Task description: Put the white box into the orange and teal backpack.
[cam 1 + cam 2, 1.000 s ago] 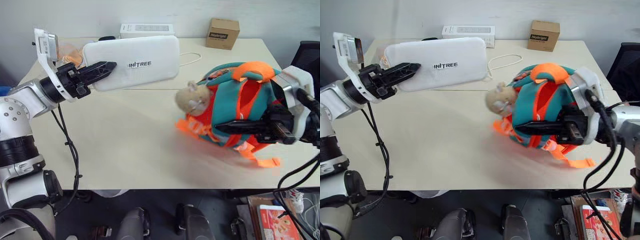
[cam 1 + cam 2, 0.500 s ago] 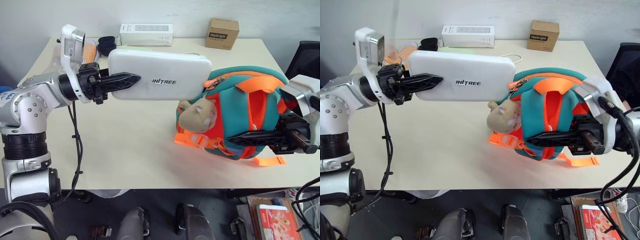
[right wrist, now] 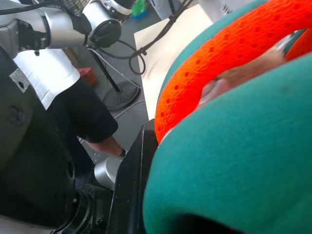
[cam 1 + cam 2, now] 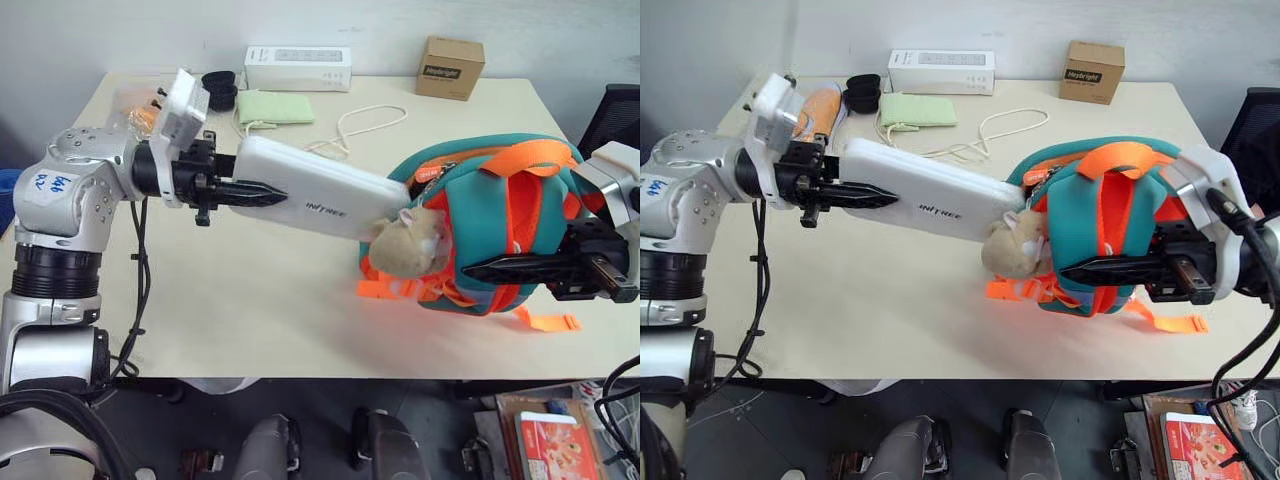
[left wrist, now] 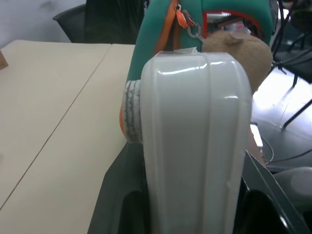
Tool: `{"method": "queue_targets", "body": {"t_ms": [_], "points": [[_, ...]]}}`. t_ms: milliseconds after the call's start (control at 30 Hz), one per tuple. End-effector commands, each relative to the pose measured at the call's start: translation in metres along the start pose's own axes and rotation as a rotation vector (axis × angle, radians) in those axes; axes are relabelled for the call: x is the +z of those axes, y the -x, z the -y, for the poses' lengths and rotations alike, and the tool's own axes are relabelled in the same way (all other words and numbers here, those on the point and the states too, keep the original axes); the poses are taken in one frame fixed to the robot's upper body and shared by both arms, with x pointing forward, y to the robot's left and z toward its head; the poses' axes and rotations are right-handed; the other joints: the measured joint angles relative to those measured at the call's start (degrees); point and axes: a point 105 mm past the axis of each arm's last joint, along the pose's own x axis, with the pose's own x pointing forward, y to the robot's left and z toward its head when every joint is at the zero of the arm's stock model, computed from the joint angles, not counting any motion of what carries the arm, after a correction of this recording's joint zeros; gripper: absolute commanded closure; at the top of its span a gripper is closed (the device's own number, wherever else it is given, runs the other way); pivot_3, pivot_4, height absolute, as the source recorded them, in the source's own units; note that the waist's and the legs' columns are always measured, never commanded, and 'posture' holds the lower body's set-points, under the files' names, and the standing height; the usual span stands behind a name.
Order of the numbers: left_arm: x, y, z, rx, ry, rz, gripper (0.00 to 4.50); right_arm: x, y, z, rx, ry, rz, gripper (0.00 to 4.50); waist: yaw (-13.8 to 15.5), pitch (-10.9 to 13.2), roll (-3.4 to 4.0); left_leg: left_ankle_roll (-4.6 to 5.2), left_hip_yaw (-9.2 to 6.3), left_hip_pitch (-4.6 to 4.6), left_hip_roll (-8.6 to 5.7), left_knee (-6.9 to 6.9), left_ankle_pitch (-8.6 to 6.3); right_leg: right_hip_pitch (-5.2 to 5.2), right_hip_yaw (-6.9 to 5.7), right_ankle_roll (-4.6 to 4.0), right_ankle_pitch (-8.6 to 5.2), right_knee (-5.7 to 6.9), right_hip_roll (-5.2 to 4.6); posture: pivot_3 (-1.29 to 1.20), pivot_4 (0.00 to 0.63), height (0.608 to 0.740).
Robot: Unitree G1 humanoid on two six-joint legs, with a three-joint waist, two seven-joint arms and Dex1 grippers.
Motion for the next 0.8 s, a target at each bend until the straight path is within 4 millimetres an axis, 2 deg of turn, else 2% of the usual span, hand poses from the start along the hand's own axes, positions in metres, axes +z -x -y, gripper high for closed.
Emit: {"method": "queue_targets", "body": {"t_ms": [33, 233, 500, 700, 800], "points": [[-0.003, -0.025, -0.005, -0.026, -0.081, -0.018, 3.23, 0.014, -0.004, -0.007, 0.034, 0.080, 0.011, 4.47, 0.5, 0.0, 0.01, 0.03, 0.00, 0.00, -0.03, 0.00, 0.00, -0.01, 0.02, 0.02, 0.01, 0.01, -0.02, 0.00, 0.150, 0.740], [0.011, -0.050, -0.014, -0.024, -0.117, 0.075, 3.23, 0.011, -0.010, -0.012, 0.065, 0.076, -0.001, 4.47, 1.1, 0.0, -0.01, 0.16, -0.11, -0.15, -0.06, 0.08, -0.02, -0.02, 0.03, 0.09, 0.06, -0.06, -0.11, 0.00, 0.150, 0.740], [0.032, -0.034, -0.026, -0.023, -0.126, 0.101, 3.23, 0.005, -0.015, -0.019, 0.091, 0.067, -0.025, 4.47, 0.8, 0.0, 0.00, 0.28, -0.04, -0.20, -0.10, 0.09, -0.02, -0.02, -0.48, 0.22, 0.13, -0.02, 0.04, 0.00, 0.150, 0.740], [0.052, -0.038, -0.029, -0.042, -0.125, 0.175, 3.23, 0.002, -0.018, -0.030, 0.133, 0.041, -0.043, 4.47, 0.9, 0.0, -0.02, 0.32, -0.08, -0.18, -0.10, 0.10, 0.01, -0.02, -0.49, 0.21, 0.13, -0.11, -0.06, 0.00, 0.150, 0.740], [0.053, -0.042, -0.026, -0.071, -0.112, 0.184, 3.23, 0.001, -0.019, -0.033, 0.140, 0.036, -0.044, 4.47, 0.9, 0.0, -0.02, 0.32, -0.10, -0.19, -0.11, 0.10, 0.01, -0.01, -0.49, 0.22, 0.13, -0.06, -0.06, 0.00, 0.150, 0.740]]}}
